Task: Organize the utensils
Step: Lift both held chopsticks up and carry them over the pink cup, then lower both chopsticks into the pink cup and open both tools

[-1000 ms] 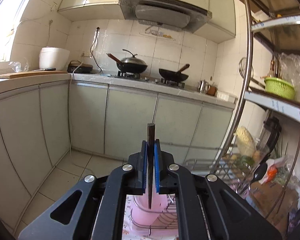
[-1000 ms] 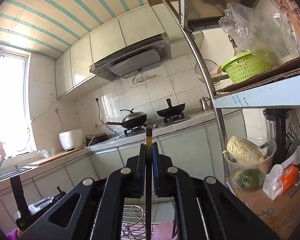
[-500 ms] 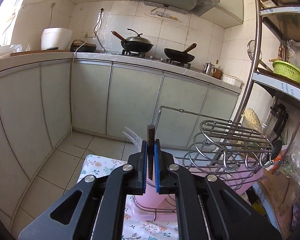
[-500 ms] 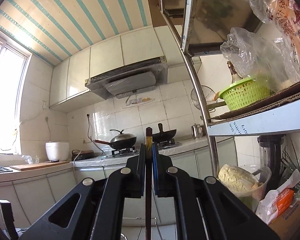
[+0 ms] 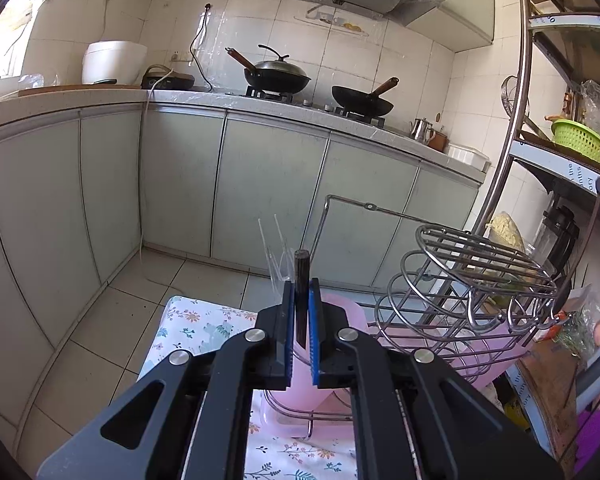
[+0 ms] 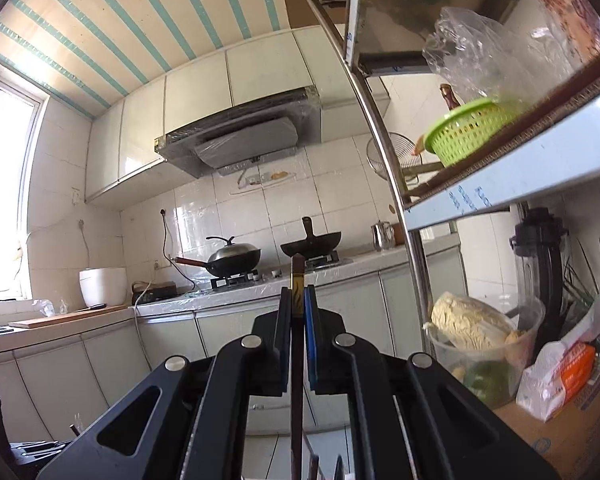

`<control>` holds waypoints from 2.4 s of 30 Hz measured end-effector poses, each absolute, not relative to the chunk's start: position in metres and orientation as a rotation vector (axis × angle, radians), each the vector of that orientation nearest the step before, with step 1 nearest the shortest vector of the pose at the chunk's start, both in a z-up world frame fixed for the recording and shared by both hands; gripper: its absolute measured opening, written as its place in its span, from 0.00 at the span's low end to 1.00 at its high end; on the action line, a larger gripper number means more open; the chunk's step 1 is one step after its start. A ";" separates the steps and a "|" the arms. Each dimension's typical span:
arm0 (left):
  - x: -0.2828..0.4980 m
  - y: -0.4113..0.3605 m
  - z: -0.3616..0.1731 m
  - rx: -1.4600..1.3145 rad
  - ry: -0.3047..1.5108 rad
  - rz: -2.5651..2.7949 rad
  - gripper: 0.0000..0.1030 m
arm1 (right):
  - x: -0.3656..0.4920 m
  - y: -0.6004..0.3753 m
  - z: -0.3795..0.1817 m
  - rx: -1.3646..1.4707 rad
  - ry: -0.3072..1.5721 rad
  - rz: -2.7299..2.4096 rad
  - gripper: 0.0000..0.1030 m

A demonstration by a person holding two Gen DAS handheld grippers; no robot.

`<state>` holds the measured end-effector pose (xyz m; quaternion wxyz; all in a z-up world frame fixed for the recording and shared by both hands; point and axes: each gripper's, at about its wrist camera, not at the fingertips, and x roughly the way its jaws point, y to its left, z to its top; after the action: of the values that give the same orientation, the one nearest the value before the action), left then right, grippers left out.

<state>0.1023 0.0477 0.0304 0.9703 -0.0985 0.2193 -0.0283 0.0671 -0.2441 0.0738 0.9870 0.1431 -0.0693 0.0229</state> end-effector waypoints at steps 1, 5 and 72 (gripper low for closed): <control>0.102 0.048 0.030 -0.201 0.445 -0.058 0.05 | 0.064 -0.245 0.070 0.293 -0.131 0.042 0.06; 0.101 0.048 0.029 -0.210 0.452 -0.059 0.05 | 0.051 -0.247 0.049 0.320 -0.068 0.008 0.06; 0.100 0.087 0.048 -0.348 0.559 -0.046 0.32 | 0.060 -0.262 0.008 0.370 0.318 0.181 0.29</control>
<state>0.0996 0.0866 0.0477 0.9459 -0.1710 0.2747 -0.0224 0.0605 -0.2622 0.0084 0.9664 0.1828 0.1572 0.0895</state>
